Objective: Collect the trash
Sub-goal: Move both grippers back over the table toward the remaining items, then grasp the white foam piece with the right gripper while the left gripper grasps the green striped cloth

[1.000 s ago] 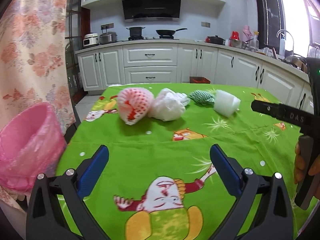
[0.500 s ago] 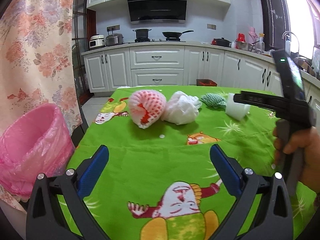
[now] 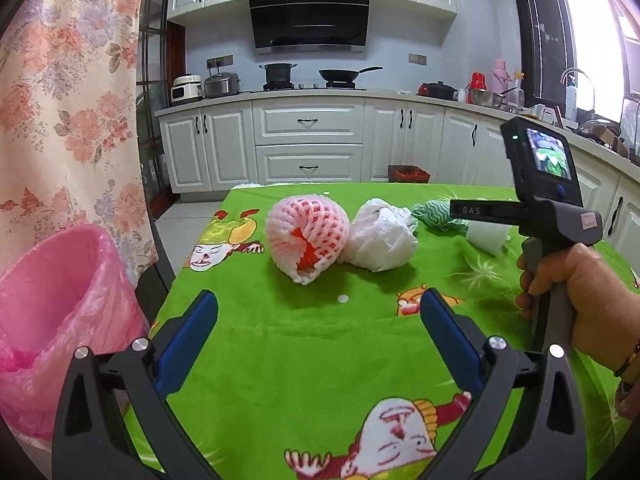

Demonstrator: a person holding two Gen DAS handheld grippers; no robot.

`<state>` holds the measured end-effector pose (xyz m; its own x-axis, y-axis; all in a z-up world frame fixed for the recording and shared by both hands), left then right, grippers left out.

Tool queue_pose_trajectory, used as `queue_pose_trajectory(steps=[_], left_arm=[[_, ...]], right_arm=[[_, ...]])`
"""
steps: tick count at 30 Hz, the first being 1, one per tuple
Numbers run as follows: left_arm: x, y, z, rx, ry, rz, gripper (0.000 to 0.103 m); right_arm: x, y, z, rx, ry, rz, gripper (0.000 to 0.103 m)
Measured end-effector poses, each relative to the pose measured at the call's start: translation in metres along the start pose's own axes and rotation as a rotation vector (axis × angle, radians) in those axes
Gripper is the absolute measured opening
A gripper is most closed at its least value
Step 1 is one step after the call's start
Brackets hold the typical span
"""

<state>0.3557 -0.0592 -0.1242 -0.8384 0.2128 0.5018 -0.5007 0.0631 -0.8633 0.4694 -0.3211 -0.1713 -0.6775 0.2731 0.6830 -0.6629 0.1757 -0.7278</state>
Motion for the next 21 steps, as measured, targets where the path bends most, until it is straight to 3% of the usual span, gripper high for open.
queue_pose_trajectory(steps=[2,3,6,14,21], left_arm=[[-0.004,-0.001,0.003,0.001,0.006,-0.003,0.098],[-0.006,-0.001,0.005,0.002,0.009,-0.004,0.098],[-0.011,-0.005,0.015,-0.005,0.023,-0.003,0.098],[-0.026,-0.021,0.073,-0.061,0.101,0.008,0.098],[-0.051,-0.022,0.128,-0.074,0.169,-0.04,0.098]], right_arm=[[-0.004,0.003,0.002,0.025,0.021,-0.021,0.079],[-0.003,0.005,0.006,0.026,0.032,-0.024,0.071],[0.001,0.01,0.017,0.031,0.016,-0.022,0.068],[0.031,0.036,0.058,0.001,-0.085,-0.026,0.068],[0.054,0.056,0.108,-0.014,-0.172,0.009,0.067]])
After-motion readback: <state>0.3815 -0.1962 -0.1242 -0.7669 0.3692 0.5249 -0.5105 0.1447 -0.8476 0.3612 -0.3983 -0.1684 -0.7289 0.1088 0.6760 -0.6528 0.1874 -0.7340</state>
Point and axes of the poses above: each gripper's, at about its wrist camera, not at the fingertips, and x roughly against the way its jaws point, z to its right, y to its underside, the point moved 10 cm from there along -x, roughly the way its jaws point, and after that the axes turned 4 degrees about x, right-handed, at the moved point
